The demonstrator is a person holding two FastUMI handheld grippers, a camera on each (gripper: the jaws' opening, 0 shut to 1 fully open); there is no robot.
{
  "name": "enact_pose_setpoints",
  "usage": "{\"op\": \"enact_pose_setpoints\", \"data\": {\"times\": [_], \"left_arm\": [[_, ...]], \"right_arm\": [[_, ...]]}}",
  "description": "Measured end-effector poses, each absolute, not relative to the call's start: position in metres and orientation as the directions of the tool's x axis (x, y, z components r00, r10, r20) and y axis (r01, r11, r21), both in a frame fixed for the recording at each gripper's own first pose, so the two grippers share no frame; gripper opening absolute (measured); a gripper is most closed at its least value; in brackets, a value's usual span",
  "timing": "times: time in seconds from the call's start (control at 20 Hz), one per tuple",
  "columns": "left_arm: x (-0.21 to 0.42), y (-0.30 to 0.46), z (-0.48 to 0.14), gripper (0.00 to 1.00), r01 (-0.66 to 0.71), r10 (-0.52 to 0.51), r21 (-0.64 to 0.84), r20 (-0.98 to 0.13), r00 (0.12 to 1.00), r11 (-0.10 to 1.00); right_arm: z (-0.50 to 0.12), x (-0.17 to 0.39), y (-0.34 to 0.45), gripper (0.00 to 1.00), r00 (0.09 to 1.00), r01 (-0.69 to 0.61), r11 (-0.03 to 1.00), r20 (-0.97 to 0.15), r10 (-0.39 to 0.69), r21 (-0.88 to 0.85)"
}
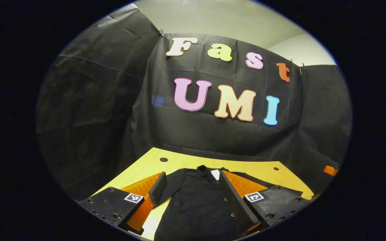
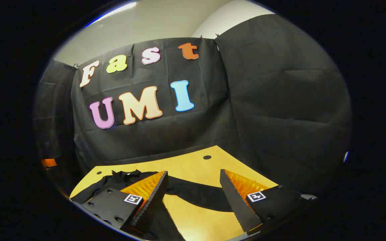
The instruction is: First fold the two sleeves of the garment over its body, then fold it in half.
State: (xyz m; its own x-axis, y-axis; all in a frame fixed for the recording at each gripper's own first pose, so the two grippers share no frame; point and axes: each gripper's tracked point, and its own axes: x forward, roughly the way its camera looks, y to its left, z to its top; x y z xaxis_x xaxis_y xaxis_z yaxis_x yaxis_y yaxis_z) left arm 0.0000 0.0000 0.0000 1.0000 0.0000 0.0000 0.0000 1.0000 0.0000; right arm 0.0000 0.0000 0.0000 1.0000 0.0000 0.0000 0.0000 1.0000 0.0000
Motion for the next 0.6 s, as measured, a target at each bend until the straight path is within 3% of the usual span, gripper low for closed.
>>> {"op": "enact_pose_setpoints", "data": {"times": [0.4,0.5,0.55,0.6], "left_arm": [[-0.02,0.016,-0.029,0.94,-0.08,0.082,0.019,-0.077,0.994,0.997],[-0.016,0.019,-0.024,0.96,-0.091,0.093,0.031,-0.065,0.994,0.995],[-0.014,0.018,-0.022,0.96,-0.092,0.094,0.036,-0.06,0.994,0.995],[-0.01,0.016,-0.02,0.96,-0.086,0.088,0.036,-0.056,0.995,0.996]], "right_arm": [[-0.046,0.027,-0.035,0.98,0.989,0.056,0.998,-0.142,-0.049,0.043],[-0.04,0.026,-0.027,0.98,0.99,0.035,0.996,-0.138,-0.023,0.084],[-0.033,0.025,-0.018,0.93,0.992,0.016,0.995,-0.126,-0.003,0.102],[-0.024,0.021,-0.009,0.98,0.994,-0.006,0.993,-0.105,0.018,0.119]]}}
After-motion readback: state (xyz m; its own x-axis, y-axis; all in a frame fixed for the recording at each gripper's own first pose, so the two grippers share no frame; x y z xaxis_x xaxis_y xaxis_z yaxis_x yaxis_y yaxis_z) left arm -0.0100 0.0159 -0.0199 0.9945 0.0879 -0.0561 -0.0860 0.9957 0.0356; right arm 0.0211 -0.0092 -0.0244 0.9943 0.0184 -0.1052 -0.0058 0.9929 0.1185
